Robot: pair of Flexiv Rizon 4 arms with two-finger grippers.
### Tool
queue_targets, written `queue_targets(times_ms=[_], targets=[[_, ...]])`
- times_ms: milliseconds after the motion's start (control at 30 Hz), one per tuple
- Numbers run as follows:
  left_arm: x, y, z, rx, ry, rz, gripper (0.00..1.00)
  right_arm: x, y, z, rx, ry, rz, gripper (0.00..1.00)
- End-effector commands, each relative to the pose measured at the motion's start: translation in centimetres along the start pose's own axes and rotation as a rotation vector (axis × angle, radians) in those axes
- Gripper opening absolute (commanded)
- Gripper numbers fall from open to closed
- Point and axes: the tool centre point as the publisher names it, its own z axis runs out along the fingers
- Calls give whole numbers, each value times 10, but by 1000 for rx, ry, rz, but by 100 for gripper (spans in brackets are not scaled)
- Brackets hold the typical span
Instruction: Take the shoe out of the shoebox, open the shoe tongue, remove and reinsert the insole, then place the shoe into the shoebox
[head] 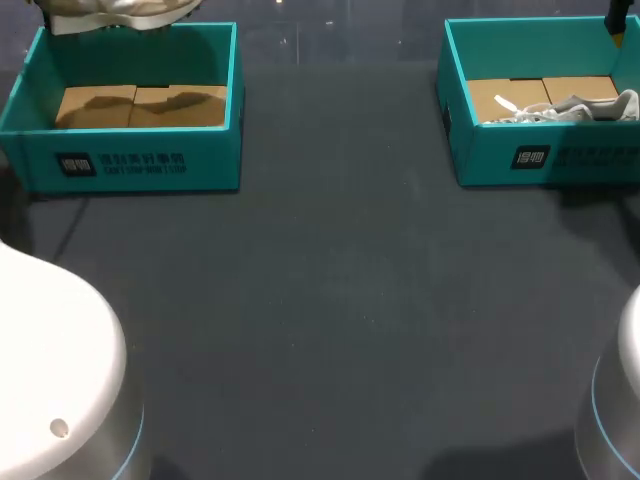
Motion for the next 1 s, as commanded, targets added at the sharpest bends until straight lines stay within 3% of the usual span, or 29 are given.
queue_targets(times_ms=[33, 533, 1000], targets=[[-6, -47, -35, -81, 29, -5, 0, 0, 1, 0, 1, 0, 0, 100], [-40, -177, -48, -127, 47, 51, 0, 0, 1, 0, 1, 0, 0, 100], [-78, -267, -38, -190, 68, 63, 0, 0, 1, 0, 1, 0, 0, 100]])
